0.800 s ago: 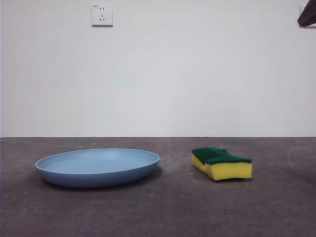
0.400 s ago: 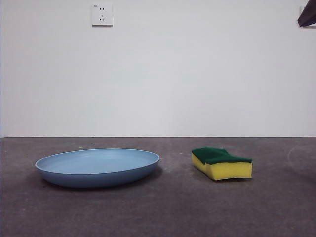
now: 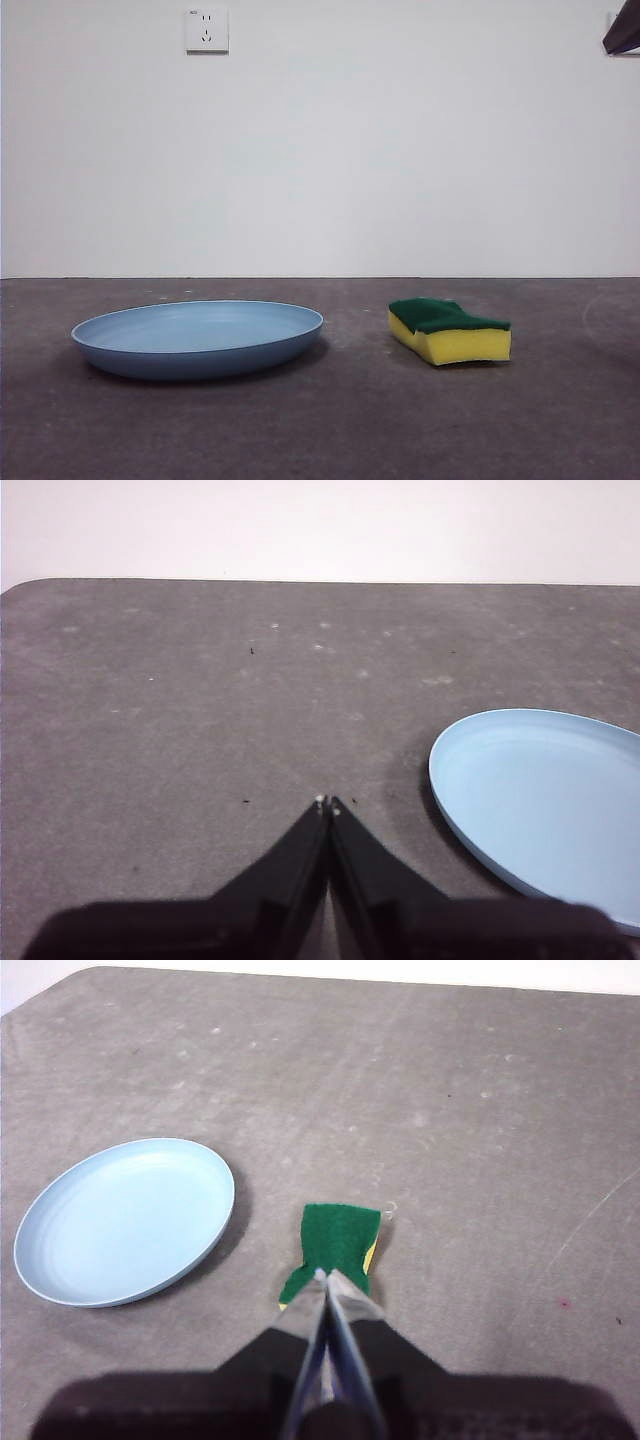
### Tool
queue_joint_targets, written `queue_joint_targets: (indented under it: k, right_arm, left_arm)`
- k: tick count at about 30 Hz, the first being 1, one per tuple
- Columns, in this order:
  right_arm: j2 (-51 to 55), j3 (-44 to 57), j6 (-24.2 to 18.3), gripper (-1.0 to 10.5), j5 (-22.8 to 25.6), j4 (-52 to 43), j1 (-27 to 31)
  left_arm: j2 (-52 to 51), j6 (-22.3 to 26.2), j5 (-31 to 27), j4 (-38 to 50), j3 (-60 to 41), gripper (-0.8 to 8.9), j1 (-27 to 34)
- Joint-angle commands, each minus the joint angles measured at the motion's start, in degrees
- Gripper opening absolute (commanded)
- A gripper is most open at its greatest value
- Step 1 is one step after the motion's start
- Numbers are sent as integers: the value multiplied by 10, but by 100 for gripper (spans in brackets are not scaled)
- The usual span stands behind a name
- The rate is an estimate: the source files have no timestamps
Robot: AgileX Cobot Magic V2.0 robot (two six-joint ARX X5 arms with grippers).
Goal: Pick up the plate,pick up the cloth,clean the plate with the cloth
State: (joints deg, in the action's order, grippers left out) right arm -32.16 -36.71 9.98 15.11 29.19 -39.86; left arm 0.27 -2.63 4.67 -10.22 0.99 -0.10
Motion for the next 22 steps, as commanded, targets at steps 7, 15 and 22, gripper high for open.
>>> queue_joint_targets:
  k: [7,15,22]
  right_arm:
    - [12,3,-9,1,18,8,3]
    - [70,38,-79,1,-68,-17,143]
    - [162,157,-131,1,-227,-148,284]
  left_arm:
    - [-2,-4,-1,1,-8,-3,2]
    - [-2,-4,-1,1,-8,-3,2]
    - [-2,-4,-1,1,-8,-3,2]
